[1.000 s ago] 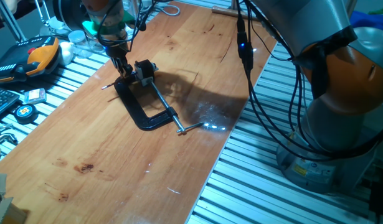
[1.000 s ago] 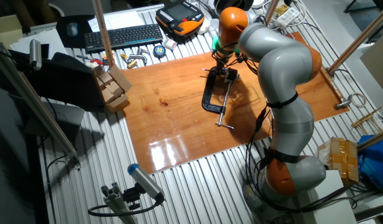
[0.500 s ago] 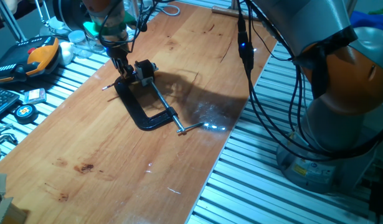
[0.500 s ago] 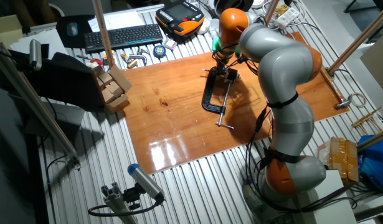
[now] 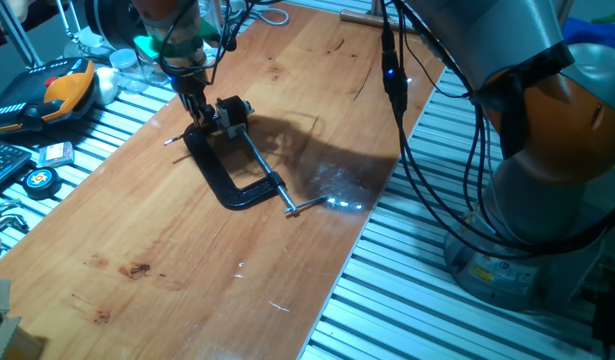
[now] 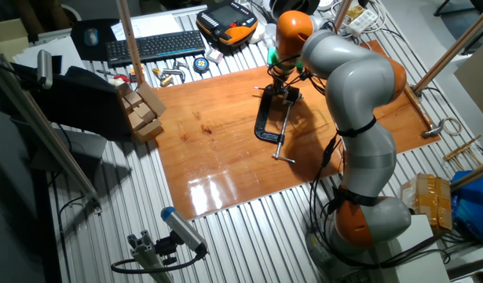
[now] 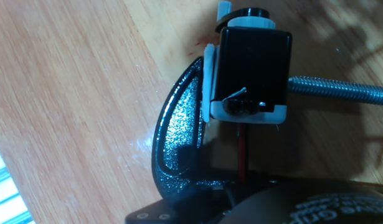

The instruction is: Insert the pencil into the pencil sharpener

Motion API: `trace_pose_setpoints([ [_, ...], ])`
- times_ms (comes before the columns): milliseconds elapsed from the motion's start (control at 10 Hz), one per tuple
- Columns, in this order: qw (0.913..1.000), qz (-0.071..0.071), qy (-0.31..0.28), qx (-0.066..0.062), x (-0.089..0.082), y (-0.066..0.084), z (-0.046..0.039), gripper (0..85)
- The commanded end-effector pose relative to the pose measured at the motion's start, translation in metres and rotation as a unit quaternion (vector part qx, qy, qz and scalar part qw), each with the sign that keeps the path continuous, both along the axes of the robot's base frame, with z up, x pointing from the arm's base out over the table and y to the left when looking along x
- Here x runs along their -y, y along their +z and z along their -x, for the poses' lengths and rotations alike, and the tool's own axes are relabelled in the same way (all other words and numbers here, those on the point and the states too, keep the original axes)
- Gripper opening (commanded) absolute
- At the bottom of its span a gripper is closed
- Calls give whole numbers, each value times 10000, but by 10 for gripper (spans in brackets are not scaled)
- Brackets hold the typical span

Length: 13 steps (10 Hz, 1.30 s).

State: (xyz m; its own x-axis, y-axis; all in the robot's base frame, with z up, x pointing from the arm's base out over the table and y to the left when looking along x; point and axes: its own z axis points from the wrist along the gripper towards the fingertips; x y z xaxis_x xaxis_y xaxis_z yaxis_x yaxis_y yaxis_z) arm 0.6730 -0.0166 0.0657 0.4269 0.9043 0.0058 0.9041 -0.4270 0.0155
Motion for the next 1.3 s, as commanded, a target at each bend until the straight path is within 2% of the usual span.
trace_pose_setpoints([
  [0, 10000, 1, -8, 4, -1, 3, -1, 340],
  [100, 10000, 8, -8, 12, -2, 3, 2, 340],
  [200, 10000, 8, 7, 12, -3, 3, 3, 510],
  [1100, 9998, 27, 146, 96, -20, 6, -7, 510],
  [1200, 9998, 27, 146, 96, -29, 24, -14, 340],
])
